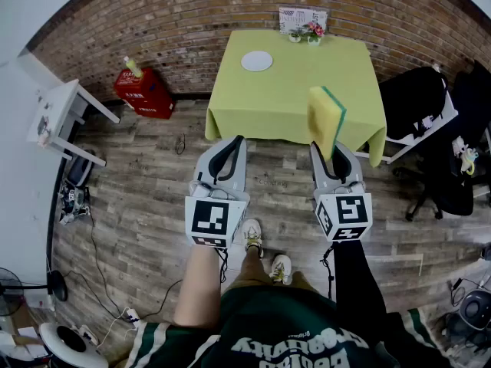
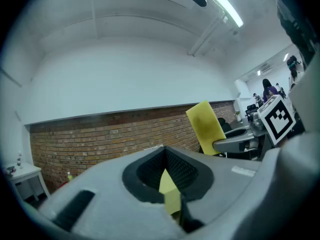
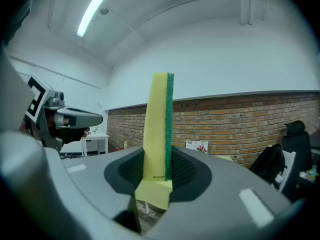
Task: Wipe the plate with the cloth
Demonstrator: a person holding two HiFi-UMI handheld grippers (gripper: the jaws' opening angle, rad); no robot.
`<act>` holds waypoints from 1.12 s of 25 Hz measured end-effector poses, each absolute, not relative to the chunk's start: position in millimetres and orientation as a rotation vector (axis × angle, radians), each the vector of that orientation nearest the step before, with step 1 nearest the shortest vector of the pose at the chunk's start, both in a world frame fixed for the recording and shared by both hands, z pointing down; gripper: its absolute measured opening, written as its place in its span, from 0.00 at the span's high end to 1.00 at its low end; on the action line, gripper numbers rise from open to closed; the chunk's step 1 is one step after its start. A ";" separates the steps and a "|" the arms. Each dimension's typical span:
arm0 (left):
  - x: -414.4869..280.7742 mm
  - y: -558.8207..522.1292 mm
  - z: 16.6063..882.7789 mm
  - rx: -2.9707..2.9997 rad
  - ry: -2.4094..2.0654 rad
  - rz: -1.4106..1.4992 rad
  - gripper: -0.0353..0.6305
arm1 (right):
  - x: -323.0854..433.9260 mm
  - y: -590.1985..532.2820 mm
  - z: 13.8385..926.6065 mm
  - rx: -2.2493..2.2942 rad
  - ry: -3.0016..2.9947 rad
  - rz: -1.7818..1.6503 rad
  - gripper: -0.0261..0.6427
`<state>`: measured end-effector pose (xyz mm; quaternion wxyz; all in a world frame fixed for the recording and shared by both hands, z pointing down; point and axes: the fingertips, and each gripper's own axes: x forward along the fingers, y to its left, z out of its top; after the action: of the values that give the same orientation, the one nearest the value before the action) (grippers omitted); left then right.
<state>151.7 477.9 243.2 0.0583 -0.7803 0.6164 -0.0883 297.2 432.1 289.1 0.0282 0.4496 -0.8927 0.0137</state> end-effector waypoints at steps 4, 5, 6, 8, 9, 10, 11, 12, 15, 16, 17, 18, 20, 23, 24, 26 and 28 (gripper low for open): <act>141.4 464.6 242.8 -2.363 1.861 -0.262 0.94 | 286.6 418.5 289.2 1.386 -2.762 0.033 0.77; 137.2 460.4 243.2 -2.363 1.860 -0.261 0.94 | 282.7 414.5 288.6 1.388 -2.770 0.033 0.77; 132.7 455.4 243.9 -2.363 1.857 -0.261 0.94 | 278.6 410.0 287.7 1.391 -2.779 0.039 0.77; 123.6 443.2 245.3 -2.365 1.848 -0.262 0.94 | 270.4 398.5 285.6 1.399 -2.799 0.059 0.76; 119.1 436.0 245.4 -2.366 1.845 -0.261 0.94 | 266.5 391.6 284.2 1.404 -2.804 0.065 0.76; 114.5 428.3 245.2 -2.369 1.843 -0.258 0.94 | 262.7 384.1 282.8 1.409 -2.804 0.067 0.76; 109.6 420.0 244.7 -2.374 1.841 -0.253 0.94 | 259.0 376.1 281.4 1.413 -2.801 0.066 0.76; 104.2 411.2 243.9 -2.381 1.841 -0.246 0.94 | 254.9 367.6 279.8 1.417 -2.796 0.064 0.76; 85.8 383.8 236.0 -2.396 1.837 -0.211 0.94 | 239.6 342.2 274.8 1.422 -2.782 0.057 0.76; 80.4 374.9 231.3 -2.395 1.827 -0.203 0.94 | 233.9 334.5 273.2 1.425 -2.778 0.053 0.76; 75.5 366.6 227.4 -2.392 1.815 -0.203 0.94 | 228.2 327.4 272.0 1.429 -2.775 0.049 0.76; 70.5 358.8 224.9 -2.389 1.801 -0.208 0.94 | 222.4 320.6 271.0 1.432 -2.770 0.046 0.76; 58.9 343.8 222.7 -2.391 1.782 -0.216 0.94 | 209.8 307.4 270.3 1.434 -2.761 0.043 0.76; 41.2 320.8 219.4 -2.413 1.764 -0.195 0.94 | 193.6 287.2 270.3 1.455 -2.739 0.056 0.76; 36.0 313.6 218.2 -2.422 1.755 -0.185 0.94 | 189.4 280.9 270.7 1.467 -2.728 0.060 0.76; 24.5 299.7 216.2 -2.427 1.742 -0.172 0.94 | 180.7 268.5 271.8 1.487 -2.710 0.068 0.76; 11.7 286.0 215.7 -2.422 1.741 -0.166 0.94 | 171.9 255.9 273.2 1.503 -2.698 0.079 0.76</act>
<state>11.7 286.0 215.7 0.0772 -0.8084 0.5810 -0.0555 171.9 255.9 273.2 0.0262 0.4864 -0.8729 0.0256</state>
